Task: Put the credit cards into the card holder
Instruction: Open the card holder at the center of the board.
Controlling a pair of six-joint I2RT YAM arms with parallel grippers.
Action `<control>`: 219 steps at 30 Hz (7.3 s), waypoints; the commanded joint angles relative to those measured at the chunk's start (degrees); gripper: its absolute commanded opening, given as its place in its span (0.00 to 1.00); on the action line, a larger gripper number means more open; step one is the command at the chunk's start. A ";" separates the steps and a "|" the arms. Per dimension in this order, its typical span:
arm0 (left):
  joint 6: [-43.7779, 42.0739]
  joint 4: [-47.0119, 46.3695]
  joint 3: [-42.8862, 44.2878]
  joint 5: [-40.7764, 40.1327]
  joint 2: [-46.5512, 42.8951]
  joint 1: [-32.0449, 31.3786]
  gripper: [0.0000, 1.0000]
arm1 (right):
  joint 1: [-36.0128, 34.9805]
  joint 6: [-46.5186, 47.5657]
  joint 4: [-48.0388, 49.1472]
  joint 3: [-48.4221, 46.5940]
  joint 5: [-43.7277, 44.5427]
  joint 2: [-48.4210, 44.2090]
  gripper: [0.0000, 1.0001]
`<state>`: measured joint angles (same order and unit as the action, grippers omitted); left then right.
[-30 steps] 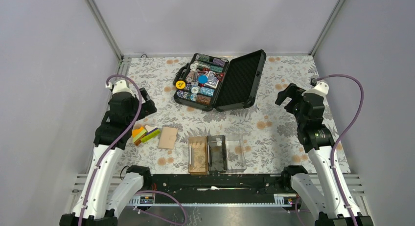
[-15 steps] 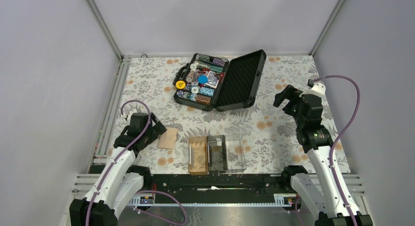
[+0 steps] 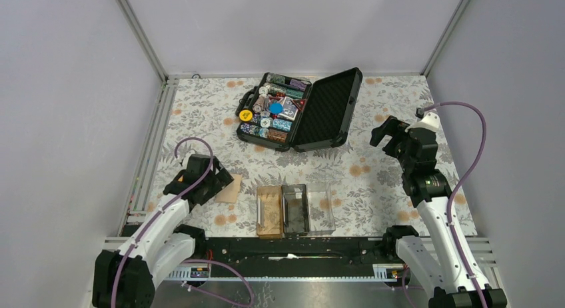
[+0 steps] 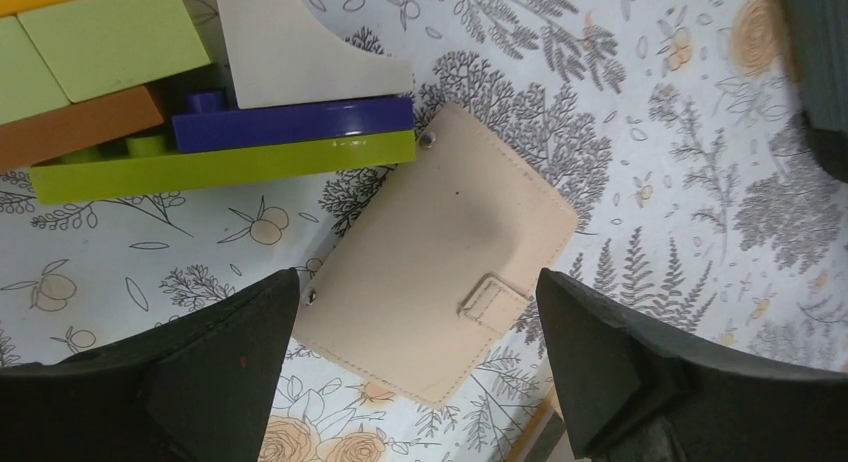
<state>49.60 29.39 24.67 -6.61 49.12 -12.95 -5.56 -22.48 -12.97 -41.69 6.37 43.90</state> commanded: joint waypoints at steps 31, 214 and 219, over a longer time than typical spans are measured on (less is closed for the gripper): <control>3.56 -9.34 -4.11 3.17 3.56 -1.58 0.57 | 0.19 1.21 2.59 0.08 -1.36 1.00 0.99; -22.46 -24.92 17.79 66.91 -5.45 -0.05 0.00 | -43.29 3.09 41.68 -14.48 -52.46 40.70 0.45; -22.45 -24.98 17.90 66.52 -5.28 -0.15 0.00 | -44.38 2.53 43.65 -15.11 -53.55 42.15 0.44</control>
<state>26.92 7.49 41.63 56.62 44.12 -12.12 -49.43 -20.73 27.70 -53.87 -46.89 84.53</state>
